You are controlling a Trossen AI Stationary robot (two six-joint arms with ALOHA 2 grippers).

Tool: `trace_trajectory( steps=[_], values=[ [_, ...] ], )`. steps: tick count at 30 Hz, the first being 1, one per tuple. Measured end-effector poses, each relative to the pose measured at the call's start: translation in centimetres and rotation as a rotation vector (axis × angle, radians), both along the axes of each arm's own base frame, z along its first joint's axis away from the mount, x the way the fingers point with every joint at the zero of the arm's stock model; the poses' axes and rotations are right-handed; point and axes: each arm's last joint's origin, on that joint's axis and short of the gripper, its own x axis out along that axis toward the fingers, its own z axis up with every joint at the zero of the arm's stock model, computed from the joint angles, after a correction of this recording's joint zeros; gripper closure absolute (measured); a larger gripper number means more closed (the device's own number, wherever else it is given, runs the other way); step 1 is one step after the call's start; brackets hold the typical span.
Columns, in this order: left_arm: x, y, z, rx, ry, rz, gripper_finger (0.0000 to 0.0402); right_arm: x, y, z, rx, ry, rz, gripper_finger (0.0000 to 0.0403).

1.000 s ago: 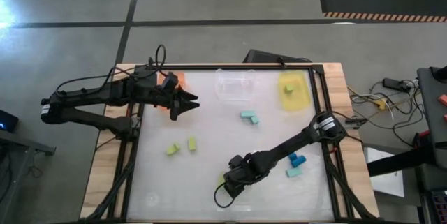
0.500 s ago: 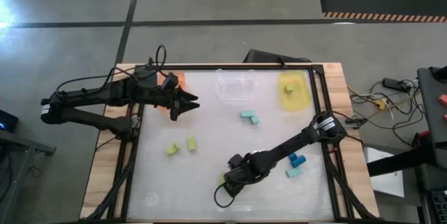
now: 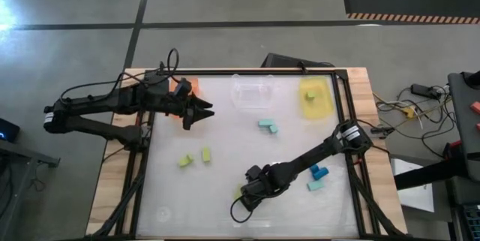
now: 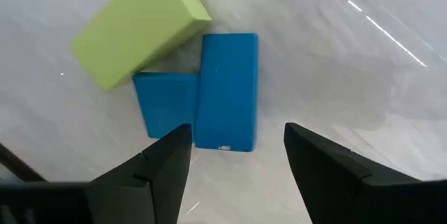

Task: Sort & place blocks by color
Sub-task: Put the blue rectangle block into the transparent bin

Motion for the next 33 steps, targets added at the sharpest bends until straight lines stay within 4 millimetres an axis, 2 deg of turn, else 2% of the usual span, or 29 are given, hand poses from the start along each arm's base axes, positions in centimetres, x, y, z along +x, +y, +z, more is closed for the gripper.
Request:
trace_trajectory(
  steps=[14,23,27,33],
  values=[
    [0.0,0.0,0.0,0.000,0.000,0.000,0.0204,-0.2,0.2,-0.3,-0.016,-0.003,0.002,0.0182],
    [0.0,0.0,0.0,-0.004,-0.001,0.002,0.0204,-1.0,-0.7,-0.5,-0.108,0.070,-0.017,0.0182],
    [0.0,0.0,0.0,-0.005,-0.001,0.002,0.0204,-0.9,-0.6,0.0,-0.069,0.077,-0.067,0.0182],
    [0.0,0.0,0.0,-0.005,-0.002,0.002,0.0204,-0.5,-0.1,1.1,0.069,0.107,-0.236,0.0182]
  ],
)
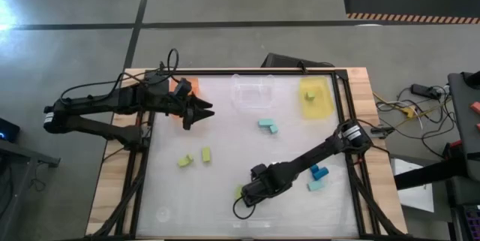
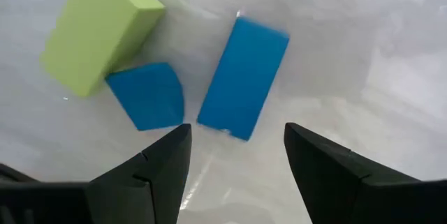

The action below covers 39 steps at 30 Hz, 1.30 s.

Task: Sort & place blocks by color
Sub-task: Put the blue rectangle block into the transparent bin

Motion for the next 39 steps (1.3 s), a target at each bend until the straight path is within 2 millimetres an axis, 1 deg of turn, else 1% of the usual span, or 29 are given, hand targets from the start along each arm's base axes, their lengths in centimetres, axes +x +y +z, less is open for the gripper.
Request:
trace_trajectory(
  steps=[4,12,22,24,26,30,34,39],
  values=[
    [0.0,0.0,0.0,0.000,0.001,0.000,0.0204,0.1,0.0,0.1,0.004,-0.002,-0.051,0.0182],
    [0.0,0.0,0.0,0.000,0.000,0.000,0.0204,0.0,-0.1,-1.0,-0.009,0.006,-0.075,0.0182],
    [0.0,0.0,0.0,0.000,-0.001,0.000,0.0204,0.1,-0.3,-1.5,-0.058,-0.026,-0.120,0.0182],
    [0.0,0.0,0.0,0.001,-0.001,0.000,0.0204,0.3,-0.1,-2.1,-0.057,-0.024,-0.124,0.0182],
    [0.0,0.0,0.0,0.001,-0.001,0.000,0.0204,0.6,0.0,-3.1,-0.054,-0.024,-0.122,0.0182],
    [0.0,0.0,0.0,0.000,-0.001,0.000,0.0204,1.0,0.2,-3.9,-0.034,-0.015,-0.113,0.0183],
    [-0.3,0.0,0.1,0.002,-0.009,0.000,0.0204,0.9,0.2,-3.8,-0.035,-0.010,-0.116,0.0198],
    [-0.3,0.0,0.2,0.002,-0.012,0.000,0.0204,0.7,0.1,-3.6,-0.044,0.005,-0.115,0.0239]
  ],
)
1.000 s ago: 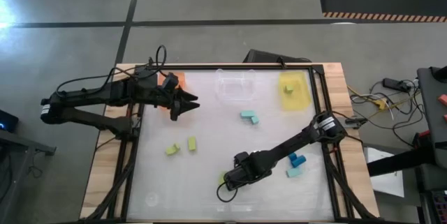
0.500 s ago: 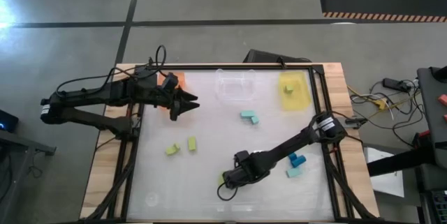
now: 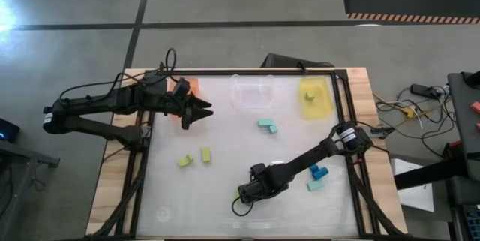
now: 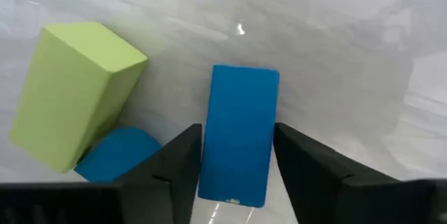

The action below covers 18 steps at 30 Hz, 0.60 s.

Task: Sort & place blocks by color
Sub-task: Put the blue rectangle block into the transparent bin

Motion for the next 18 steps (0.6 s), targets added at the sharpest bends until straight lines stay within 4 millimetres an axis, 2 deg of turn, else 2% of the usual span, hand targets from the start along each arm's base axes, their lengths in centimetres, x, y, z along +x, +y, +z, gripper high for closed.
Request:
trace_trajectory(
  steps=[5,9,12,18],
  values=[
    [0.0,0.0,0.0,-0.001,0.001,0.001,0.0204,-0.1,-0.1,0.2,-0.002,0.003,0.001,0.0284],
    [0.0,0.0,0.0,-0.001,0.001,0.001,0.0204,-0.4,-0.5,1.0,-0.004,0.012,0.006,0.0284],
    [0.0,0.0,0.0,-0.002,0.001,0.001,0.0204,-0.7,-1.3,2.5,-0.003,0.002,0.022,0.0284],
    [0.0,0.0,0.0,-0.005,0.002,0.002,0.0204,-1.5,-4.2,6.8,-0.035,-0.029,0.071,0.0284]
  ],
)
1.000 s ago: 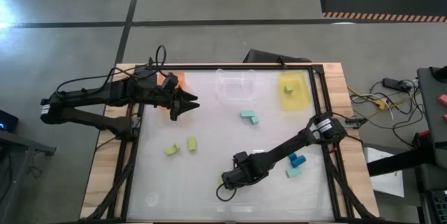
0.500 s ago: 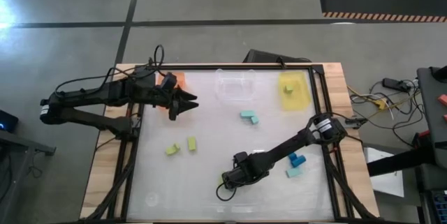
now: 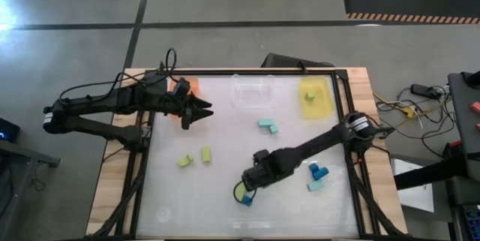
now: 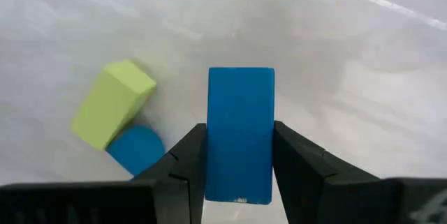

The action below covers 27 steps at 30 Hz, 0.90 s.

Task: Sort & place blocks by color
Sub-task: Put the blue rectangle block into the transparent bin

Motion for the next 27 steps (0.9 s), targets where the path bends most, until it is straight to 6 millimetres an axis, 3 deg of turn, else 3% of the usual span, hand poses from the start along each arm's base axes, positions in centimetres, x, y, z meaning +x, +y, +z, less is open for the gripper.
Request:
trace_trajectory(
  steps=[8,14,19,27],
  values=[
    [0.1,0.0,0.3,-0.045,-0.030,0.014,0.0204,-2.4,-5.1,6.4,-0.077,-0.080,0.063,0.0285],
    [0.3,0.0,1.0,-0.088,-0.110,0.028,0.0204,-4.3,-10.4,10.4,-0.166,-0.159,0.088,0.0285],
    [0.6,0.1,2.1,-0.147,-0.231,0.037,0.0204,-5.4,-16.2,12.2,-0.233,-0.205,0.098,0.0285],
    [0.7,0.4,3.1,-0.125,-0.350,0.115,0.0204,-6.5,-24.9,13.2,-0.270,-0.295,0.130,0.0285]
  ],
)
